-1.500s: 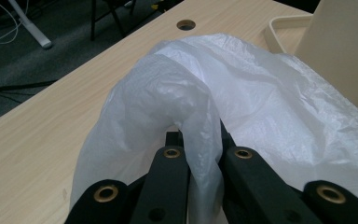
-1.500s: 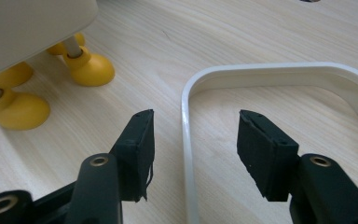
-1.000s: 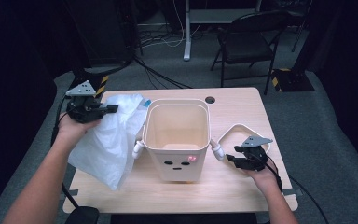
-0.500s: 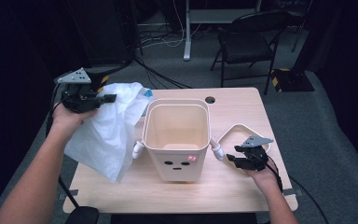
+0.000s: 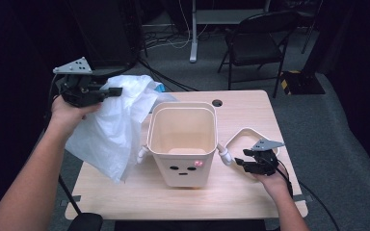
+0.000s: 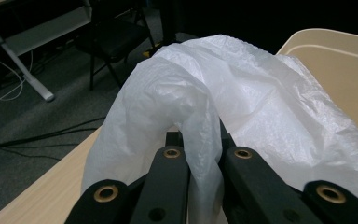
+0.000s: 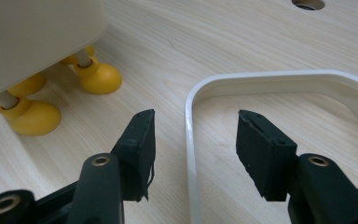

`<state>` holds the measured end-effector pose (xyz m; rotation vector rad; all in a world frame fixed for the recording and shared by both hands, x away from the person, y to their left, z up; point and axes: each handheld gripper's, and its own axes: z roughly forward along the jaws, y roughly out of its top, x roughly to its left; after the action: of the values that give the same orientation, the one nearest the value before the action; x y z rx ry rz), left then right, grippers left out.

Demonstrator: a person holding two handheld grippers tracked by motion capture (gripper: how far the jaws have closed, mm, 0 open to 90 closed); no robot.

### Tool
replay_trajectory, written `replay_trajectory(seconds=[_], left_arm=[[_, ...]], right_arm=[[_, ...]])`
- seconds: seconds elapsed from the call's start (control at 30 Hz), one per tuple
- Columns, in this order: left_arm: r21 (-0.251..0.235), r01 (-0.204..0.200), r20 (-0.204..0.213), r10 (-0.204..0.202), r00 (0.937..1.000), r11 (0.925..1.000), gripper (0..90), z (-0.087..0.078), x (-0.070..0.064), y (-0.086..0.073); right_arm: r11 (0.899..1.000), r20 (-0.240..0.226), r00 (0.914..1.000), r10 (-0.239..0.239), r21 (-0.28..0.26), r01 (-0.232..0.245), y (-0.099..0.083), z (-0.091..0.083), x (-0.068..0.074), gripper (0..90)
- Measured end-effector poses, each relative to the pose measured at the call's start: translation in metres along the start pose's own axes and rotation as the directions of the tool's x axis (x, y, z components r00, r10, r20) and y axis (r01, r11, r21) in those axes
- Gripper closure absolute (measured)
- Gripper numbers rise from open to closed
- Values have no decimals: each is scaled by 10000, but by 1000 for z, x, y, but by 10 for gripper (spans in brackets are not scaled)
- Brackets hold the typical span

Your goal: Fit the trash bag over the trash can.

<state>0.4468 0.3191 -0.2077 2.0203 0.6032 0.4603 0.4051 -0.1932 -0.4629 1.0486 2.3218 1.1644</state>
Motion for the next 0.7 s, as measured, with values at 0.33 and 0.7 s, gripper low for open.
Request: replay_trajectory(seconds=[0.33, 0.7], left_arm=[[-26, -359, 648, 360, 9972, 9994, 888, 19, -17, 6], [13, -598, 1336, 590, 9893, 9982, 887, 37, -38, 7]], right_arm=[[9998, 22, 10000, 14, -206, -14, 8, -5, -1, 469], [9992, 31, 10000, -37, -392, 38, 19, -16, -2, 476]])
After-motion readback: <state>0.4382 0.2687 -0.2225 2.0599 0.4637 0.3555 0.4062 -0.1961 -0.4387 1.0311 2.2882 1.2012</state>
